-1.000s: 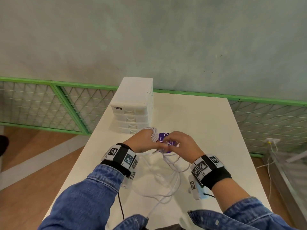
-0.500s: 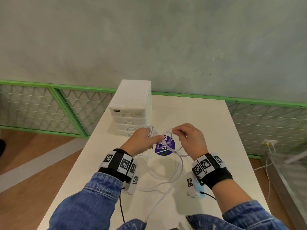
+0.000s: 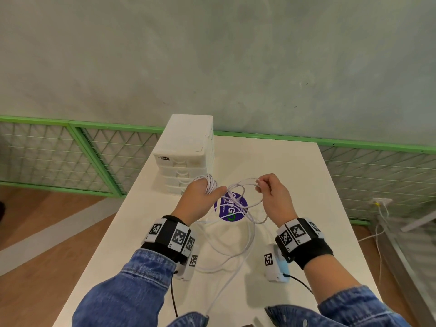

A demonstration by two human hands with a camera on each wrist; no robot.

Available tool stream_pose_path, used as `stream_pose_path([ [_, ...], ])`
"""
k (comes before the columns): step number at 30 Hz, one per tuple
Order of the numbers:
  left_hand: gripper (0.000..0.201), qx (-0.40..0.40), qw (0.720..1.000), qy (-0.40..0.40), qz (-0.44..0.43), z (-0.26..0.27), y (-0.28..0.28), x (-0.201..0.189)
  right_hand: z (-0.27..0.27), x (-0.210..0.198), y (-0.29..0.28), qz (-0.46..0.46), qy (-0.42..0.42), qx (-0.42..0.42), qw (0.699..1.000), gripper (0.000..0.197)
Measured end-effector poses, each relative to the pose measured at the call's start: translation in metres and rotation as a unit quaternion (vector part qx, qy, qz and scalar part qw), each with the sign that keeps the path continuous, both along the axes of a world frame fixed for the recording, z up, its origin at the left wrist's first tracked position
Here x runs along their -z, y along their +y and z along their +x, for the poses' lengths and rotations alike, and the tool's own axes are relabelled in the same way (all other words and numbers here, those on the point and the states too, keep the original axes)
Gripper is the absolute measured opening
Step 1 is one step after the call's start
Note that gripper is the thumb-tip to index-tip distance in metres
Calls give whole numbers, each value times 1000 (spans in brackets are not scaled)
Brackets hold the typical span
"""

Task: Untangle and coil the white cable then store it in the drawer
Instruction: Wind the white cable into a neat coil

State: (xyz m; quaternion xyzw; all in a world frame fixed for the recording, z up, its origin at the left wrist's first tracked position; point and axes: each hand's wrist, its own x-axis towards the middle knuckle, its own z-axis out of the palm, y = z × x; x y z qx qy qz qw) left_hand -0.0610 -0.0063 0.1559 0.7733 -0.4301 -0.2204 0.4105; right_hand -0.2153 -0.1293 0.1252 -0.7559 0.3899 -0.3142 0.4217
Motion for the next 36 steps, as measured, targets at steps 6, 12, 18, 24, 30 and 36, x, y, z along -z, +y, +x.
stream_pose_path([
  [6, 37, -1, 999, 2, -46, -6, -2, 1, -1, -11, 2, 34, -53, -15, 998, 23],
  [12, 50, -35, 997, 10, -71, 3, -1, 6, -3, -16, 5, 39, -76, -76, 993, 24],
  [18, 40, -32, 994, 31, -95, 10, -5, 5, 0, 0, 16, 70, 23, -181, 981, 23],
  [24, 39, -65, 994, 12, -88, 18, 3, 14, -3, 4, 13, 83, 7, -161, 983, 19],
  [30, 38, -104, 983, 114, -99, 5, 8, -2, -7, -5, 7, 131, -79, -95, 984, 17],
  [36, 51, -117, 967, 199, -111, 16, 2, 2, -3, -10, 20, 153, -165, -122, 967, 26],
])
